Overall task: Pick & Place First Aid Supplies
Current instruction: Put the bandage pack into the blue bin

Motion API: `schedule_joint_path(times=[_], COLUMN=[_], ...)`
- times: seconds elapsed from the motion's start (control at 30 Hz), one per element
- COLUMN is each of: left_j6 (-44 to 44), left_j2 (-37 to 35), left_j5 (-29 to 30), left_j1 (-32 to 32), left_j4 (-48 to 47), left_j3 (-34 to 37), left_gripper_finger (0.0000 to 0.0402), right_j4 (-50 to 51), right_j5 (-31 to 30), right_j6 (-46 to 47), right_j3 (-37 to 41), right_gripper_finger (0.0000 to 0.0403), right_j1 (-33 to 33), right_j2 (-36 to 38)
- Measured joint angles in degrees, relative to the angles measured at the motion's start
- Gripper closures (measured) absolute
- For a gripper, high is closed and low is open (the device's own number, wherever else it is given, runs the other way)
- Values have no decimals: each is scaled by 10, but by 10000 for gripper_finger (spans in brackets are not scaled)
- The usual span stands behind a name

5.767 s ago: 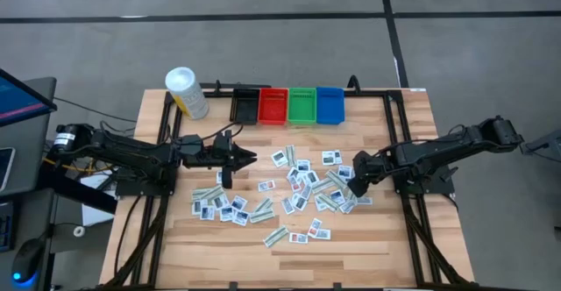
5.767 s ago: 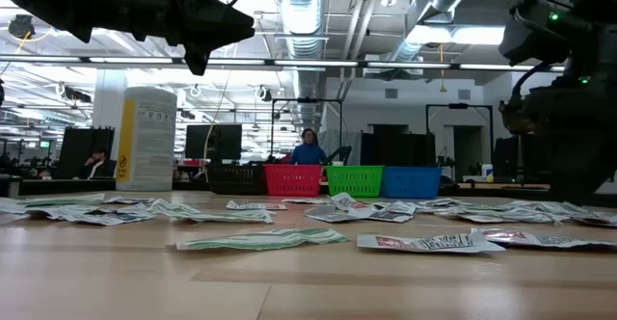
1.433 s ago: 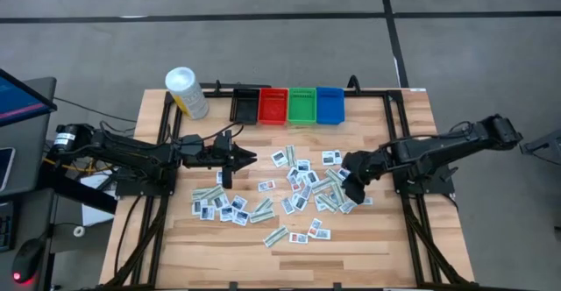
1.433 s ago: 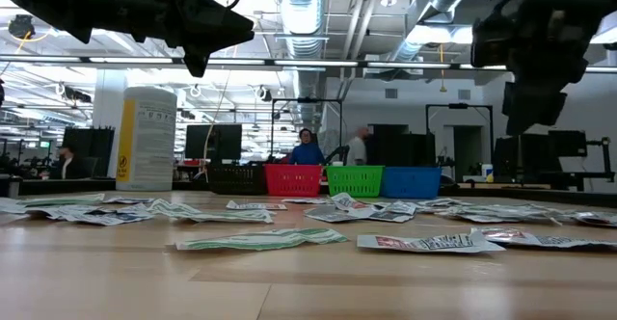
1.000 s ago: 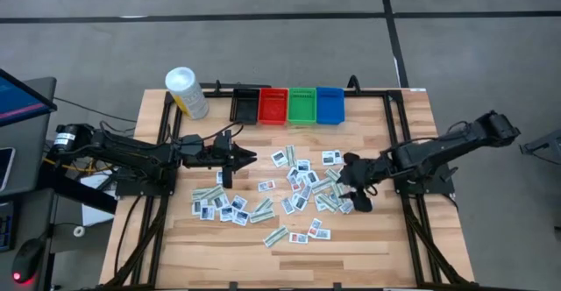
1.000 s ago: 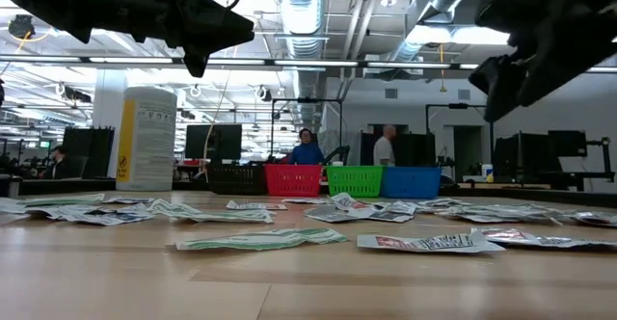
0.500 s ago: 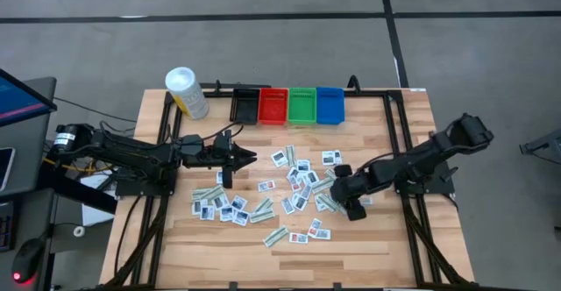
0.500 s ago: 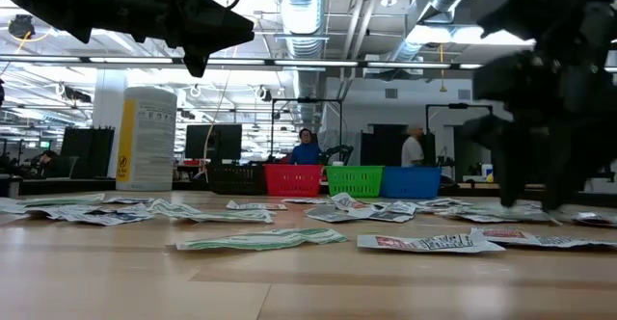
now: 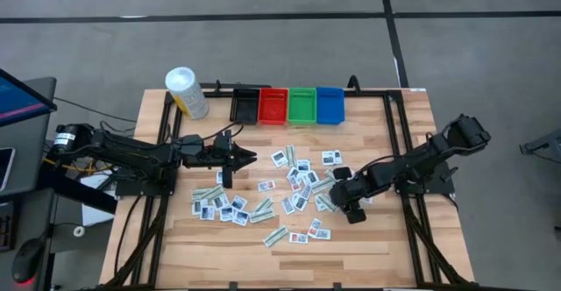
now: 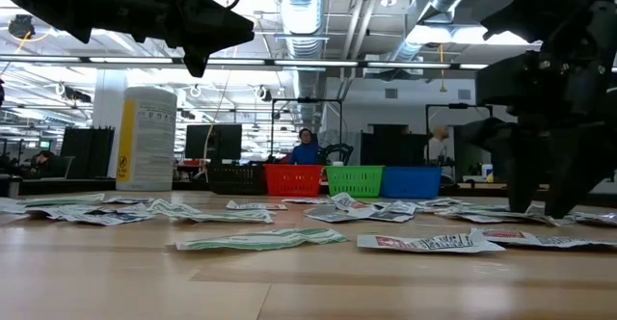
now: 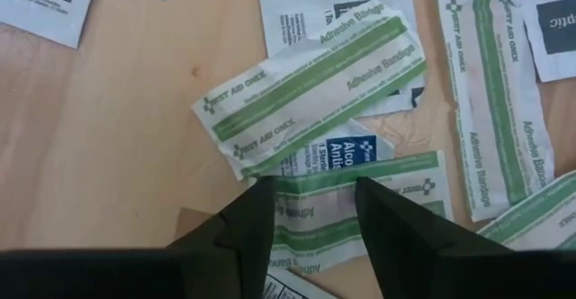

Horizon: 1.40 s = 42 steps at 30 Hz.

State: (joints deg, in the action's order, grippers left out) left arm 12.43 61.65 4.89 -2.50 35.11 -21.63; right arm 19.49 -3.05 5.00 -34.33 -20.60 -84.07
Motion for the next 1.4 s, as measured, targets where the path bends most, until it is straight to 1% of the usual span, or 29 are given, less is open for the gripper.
schedule_joint_path(times=[0.17, 0.4, 0.57, 0.87, 1.07, 1.2, 1.4], left_j6=[0, 0, 0, 1, 2, 2, 3], left_j2=[0, 0, 0, 0, 0, 0, 0], left_j5=[0, 0, 0, -1, -3, -3, -3], left_j1=[0, 0, 0, 0, 0, 0, 0], left_j4=[0, 0, 0, 0, 0, 0, 0], left_j3=[0, 0, 0, 0, 0, 0, 0], left_gripper_finger=[325, 325, 325, 325, 325, 325, 325], right_j4=[7, 71, 75, 73, 73, 73, 79], right_j5=[1, 1, 1, 1, 1, 0, -2], right_j6=[0, 0, 10, 11, 21, 21, 21], right_j3=[-4, -29, -30, -30, -31, -31, -34], right_gripper_finger=[281, 308, 330, 396, 393, 400, 399], right_j1=[0, 0, 0, 0, 0, 0, 0], right_j2=[0, -1, -1, -1, -1, -1, 0])
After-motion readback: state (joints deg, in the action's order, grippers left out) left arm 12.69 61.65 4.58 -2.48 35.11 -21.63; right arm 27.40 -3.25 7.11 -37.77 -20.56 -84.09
